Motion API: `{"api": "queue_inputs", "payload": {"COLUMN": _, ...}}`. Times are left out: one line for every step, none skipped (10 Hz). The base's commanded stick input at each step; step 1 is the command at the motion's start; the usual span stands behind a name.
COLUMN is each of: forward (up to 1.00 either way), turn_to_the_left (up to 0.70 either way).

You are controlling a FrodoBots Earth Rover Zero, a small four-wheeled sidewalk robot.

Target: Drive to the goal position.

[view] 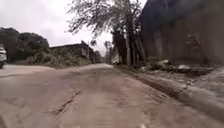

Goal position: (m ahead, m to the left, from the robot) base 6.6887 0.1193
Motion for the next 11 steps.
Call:
{"api": "queue_inputs", "payload": {"forward": 1.00, "turn_to_the_left": 0.00}}
{"api": "queue_inputs", "payload": {"forward": 1.00, "turn_to_the_left": 0.00}}
{"api": "queue_inputs", "payload": {"forward": 1.00, "turn_to_the_left": 0.00}}
{"api": "queue_inputs", "payload": {"forward": 1.00, "turn_to_the_left": 0.00}}
{"api": "queue_inputs", "payload": {"forward": 1.00, "turn_to_the_left": 0.00}}
{"api": "queue_inputs", "payload": {"forward": 1.00, "turn_to_the_left": 0.00}}
{"api": "queue_inputs", "payload": {"forward": 1.00, "turn_to_the_left": -0.02}}
{"api": "queue_inputs", "payload": {"forward": 1.00, "turn_to_the_left": -0.01}}
{"api": "queue_inputs", "payload": {"forward": 1.00, "turn_to_the_left": 0.00}}
{"api": "queue_inputs", "payload": {"forward": 1.00, "turn_to_the_left": 0.00}}
{"api": "queue_inputs", "payload": {"forward": 1.00, "turn_to_the_left": 0.00}}
